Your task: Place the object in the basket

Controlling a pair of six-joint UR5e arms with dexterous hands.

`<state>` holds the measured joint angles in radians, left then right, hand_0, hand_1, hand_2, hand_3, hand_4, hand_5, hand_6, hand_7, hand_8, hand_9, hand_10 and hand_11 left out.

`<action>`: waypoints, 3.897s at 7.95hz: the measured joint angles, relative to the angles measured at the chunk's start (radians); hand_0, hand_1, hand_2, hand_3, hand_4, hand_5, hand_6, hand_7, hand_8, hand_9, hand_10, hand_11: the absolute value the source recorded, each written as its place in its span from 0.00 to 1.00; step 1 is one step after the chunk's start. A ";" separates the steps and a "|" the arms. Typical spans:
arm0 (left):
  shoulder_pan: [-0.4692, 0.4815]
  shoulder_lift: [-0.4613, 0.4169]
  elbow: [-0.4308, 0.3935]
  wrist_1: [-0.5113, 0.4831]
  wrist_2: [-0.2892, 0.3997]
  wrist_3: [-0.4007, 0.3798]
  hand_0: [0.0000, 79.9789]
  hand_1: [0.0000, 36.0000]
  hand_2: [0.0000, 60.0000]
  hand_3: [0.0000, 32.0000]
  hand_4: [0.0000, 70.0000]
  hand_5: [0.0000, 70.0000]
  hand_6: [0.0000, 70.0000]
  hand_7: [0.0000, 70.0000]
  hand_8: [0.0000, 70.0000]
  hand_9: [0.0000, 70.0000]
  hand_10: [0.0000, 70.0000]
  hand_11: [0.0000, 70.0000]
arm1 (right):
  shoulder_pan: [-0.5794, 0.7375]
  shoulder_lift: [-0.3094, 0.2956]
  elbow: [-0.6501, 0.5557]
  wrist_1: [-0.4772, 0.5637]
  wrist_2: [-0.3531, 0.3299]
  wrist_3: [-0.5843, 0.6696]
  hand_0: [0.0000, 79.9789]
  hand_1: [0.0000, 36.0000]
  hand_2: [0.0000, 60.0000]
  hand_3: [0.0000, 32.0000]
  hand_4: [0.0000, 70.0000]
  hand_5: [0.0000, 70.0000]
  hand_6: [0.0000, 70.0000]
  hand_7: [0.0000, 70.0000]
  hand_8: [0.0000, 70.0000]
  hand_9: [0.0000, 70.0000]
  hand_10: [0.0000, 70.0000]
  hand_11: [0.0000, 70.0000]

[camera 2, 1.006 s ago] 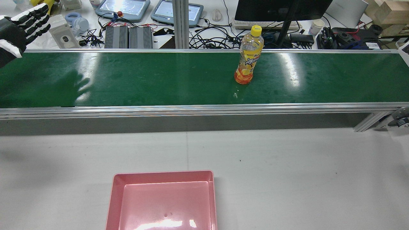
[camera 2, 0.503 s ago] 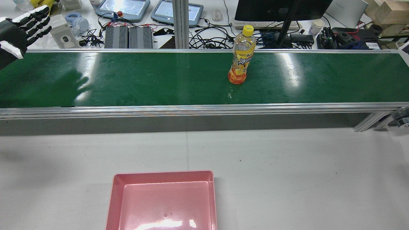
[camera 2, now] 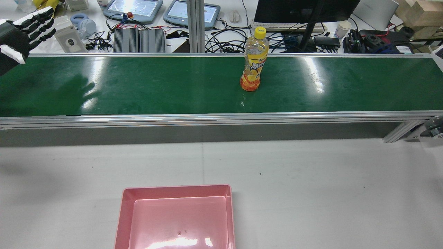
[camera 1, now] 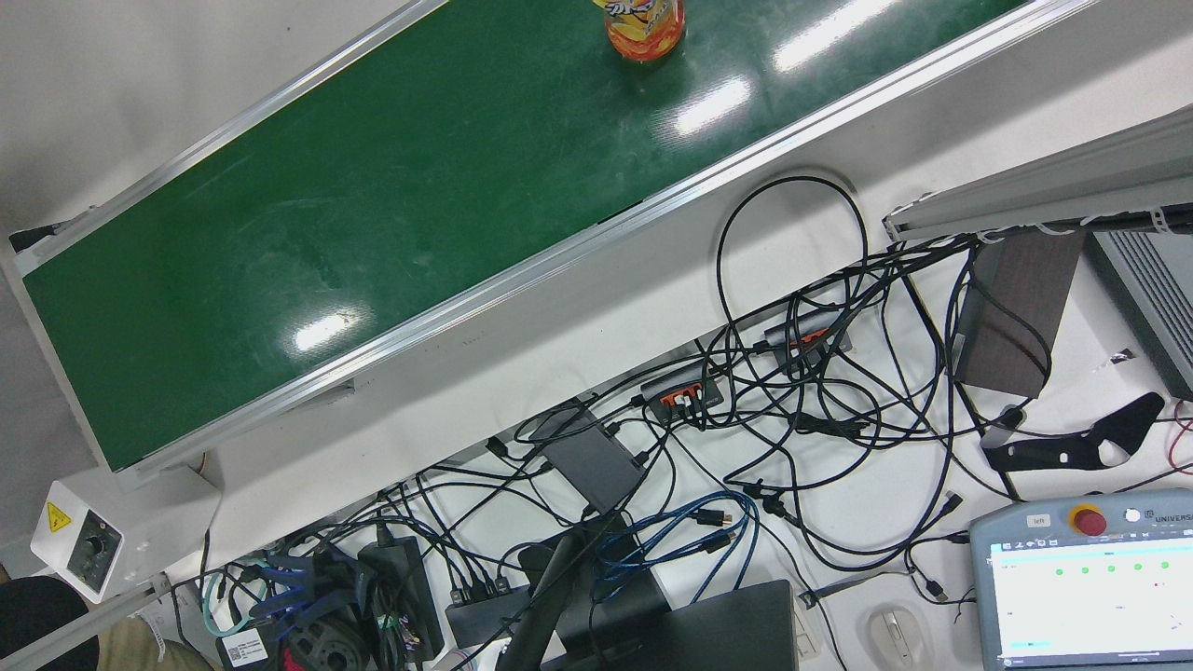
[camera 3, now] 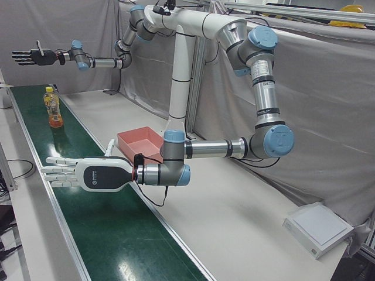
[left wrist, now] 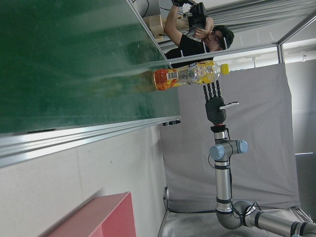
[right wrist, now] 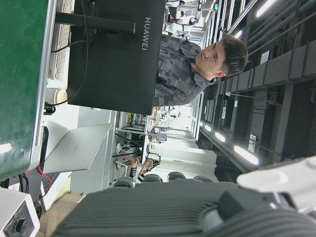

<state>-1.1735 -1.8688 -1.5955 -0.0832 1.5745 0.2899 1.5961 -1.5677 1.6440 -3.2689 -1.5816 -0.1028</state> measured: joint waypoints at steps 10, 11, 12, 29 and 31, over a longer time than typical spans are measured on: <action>0.018 -0.002 0.002 -0.001 0.001 0.000 0.65 0.01 0.00 0.00 0.11 0.08 0.00 0.00 0.00 0.00 0.02 0.05 | -0.001 0.000 -0.001 0.000 0.000 -0.001 0.00 0.00 0.00 0.00 0.00 0.00 0.00 0.00 0.00 0.00 0.00 0.00; 0.021 -0.002 0.002 0.000 0.001 0.000 0.65 0.02 0.00 0.00 0.11 0.08 0.00 0.00 0.00 0.00 0.02 0.05 | -0.001 0.000 -0.001 0.000 0.000 -0.001 0.00 0.00 0.00 0.00 0.00 0.00 0.00 0.00 0.00 0.00 0.00 0.00; 0.023 -0.003 0.002 0.000 0.001 0.000 0.65 0.02 0.00 0.00 0.10 0.07 0.00 0.00 0.00 0.00 0.02 0.05 | -0.001 0.000 -0.001 0.000 0.000 -0.001 0.00 0.00 0.00 0.00 0.00 0.00 0.00 0.00 0.00 0.00 0.00 0.00; 0.025 -0.008 0.000 0.005 0.002 0.000 0.74 0.17 0.00 0.00 0.11 0.09 0.00 0.00 0.00 0.00 0.03 0.07 | 0.000 0.000 -0.001 0.000 0.000 0.000 0.00 0.00 0.00 0.00 0.00 0.00 0.00 0.00 0.00 0.00 0.00 0.00; 0.026 -0.009 0.000 0.005 0.002 0.000 0.74 0.15 0.00 0.00 0.10 0.09 0.00 0.00 0.00 0.00 0.03 0.08 | -0.001 0.000 -0.001 0.000 0.000 0.000 0.00 0.00 0.00 0.00 0.00 0.00 0.00 0.00 0.00 0.00 0.00 0.00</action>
<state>-1.1479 -1.8775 -1.5953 -0.0783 1.5769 0.2899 1.5954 -1.5677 1.6429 -3.2689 -1.5815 -0.1033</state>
